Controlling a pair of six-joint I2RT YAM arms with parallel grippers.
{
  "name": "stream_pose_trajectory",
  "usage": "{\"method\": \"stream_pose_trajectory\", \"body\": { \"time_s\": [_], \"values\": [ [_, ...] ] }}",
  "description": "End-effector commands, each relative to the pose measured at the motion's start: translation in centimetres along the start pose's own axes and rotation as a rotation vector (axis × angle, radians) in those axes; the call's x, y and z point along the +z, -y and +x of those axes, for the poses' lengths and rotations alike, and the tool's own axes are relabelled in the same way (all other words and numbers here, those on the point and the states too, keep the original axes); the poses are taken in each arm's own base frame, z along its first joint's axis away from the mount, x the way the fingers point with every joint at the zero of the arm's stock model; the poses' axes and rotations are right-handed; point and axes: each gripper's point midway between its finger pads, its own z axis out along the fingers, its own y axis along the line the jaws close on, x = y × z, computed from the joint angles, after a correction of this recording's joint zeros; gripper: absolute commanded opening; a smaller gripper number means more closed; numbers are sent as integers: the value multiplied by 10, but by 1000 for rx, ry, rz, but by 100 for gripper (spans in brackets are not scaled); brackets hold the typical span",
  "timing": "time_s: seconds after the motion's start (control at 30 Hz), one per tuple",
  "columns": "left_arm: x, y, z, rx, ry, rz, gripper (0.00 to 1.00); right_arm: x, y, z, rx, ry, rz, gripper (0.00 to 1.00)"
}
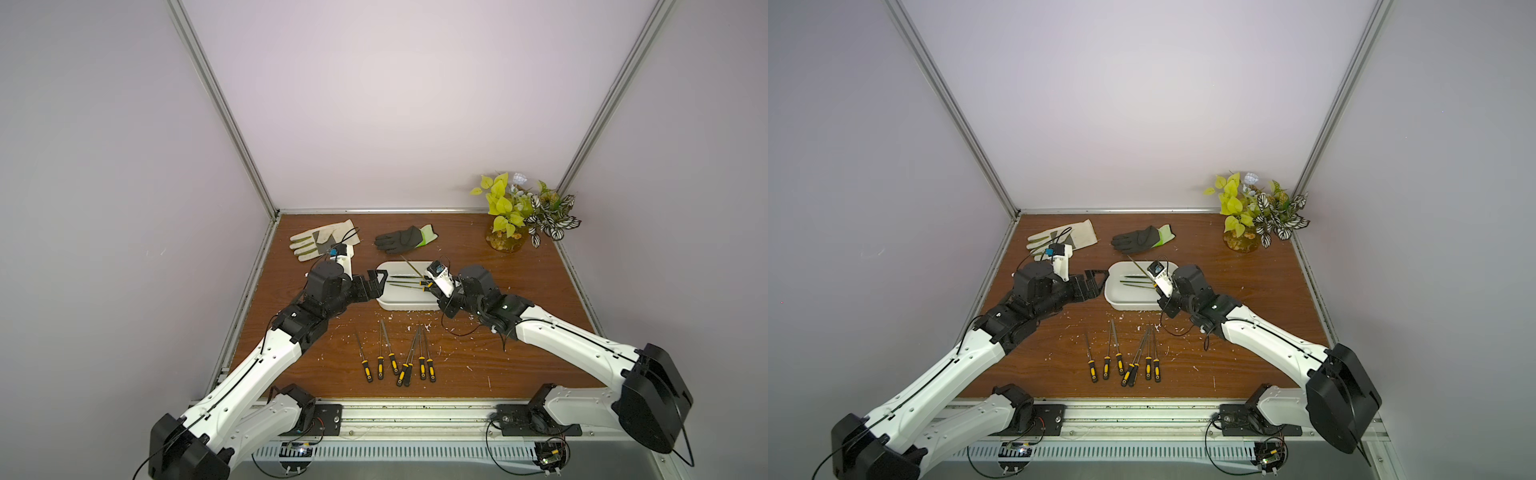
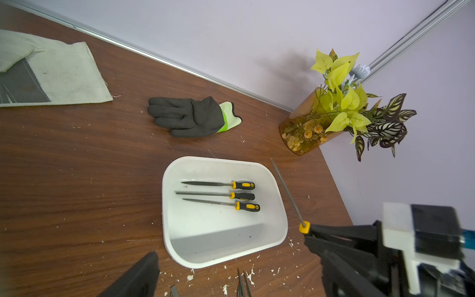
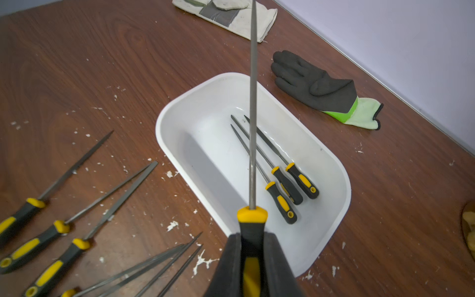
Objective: Put the file tool into the storage box
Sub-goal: Place the file tool in the storage box.
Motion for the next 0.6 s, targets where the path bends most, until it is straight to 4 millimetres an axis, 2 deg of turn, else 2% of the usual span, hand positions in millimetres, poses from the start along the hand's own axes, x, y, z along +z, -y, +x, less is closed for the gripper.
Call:
{"method": "stream_pose_trajectory", "body": {
  "time_s": [0.0,0.3,0.43,0.57],
  "values": [
    [-5,-4,2,24,5,-21,100,3,-1,-21,-174,126,-43,0],
    [-4,-24,5,-11,4,-30,100,36,14,0,-215,84,-76,0],
    [-8,-33,4,-23,30,-55,100,55,5,9,-198,-17,-166,0],
    [-10,-33,2,-27,48,-45,100,64,-6,22,-173,-94,-252,3]
  ]
}}
